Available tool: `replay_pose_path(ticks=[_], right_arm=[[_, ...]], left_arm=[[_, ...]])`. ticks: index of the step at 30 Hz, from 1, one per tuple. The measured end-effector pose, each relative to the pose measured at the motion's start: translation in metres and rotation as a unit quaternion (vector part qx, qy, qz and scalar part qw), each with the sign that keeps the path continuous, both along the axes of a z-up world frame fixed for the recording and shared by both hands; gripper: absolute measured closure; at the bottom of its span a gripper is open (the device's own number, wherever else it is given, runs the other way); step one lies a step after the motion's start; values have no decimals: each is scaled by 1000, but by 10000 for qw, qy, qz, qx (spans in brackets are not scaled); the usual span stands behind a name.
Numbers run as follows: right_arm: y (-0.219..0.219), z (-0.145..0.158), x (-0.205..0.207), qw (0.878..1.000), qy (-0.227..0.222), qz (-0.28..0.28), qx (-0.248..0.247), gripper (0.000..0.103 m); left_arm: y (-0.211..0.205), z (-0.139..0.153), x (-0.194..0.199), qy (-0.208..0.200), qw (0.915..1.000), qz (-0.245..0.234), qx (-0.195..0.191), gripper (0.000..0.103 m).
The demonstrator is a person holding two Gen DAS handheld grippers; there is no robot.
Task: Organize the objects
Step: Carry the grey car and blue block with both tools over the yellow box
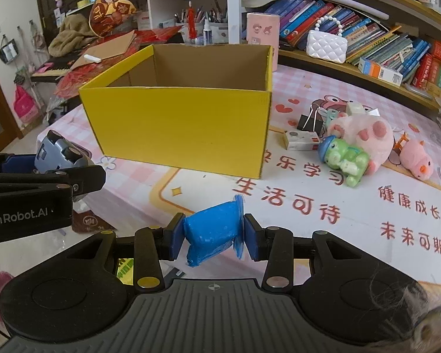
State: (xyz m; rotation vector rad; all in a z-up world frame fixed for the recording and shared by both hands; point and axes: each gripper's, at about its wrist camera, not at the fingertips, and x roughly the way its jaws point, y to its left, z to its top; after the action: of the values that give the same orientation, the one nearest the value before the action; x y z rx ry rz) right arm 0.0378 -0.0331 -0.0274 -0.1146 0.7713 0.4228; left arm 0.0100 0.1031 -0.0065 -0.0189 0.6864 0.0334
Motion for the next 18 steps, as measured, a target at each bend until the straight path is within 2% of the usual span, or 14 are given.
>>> replay_pose_path(ticks=[18], right_arm=[[19, 2, -14, 9998, -34, -194, -103, 64]], left_arm=[[24, 3, -13, -110, 9996, -124, -217, 40]])
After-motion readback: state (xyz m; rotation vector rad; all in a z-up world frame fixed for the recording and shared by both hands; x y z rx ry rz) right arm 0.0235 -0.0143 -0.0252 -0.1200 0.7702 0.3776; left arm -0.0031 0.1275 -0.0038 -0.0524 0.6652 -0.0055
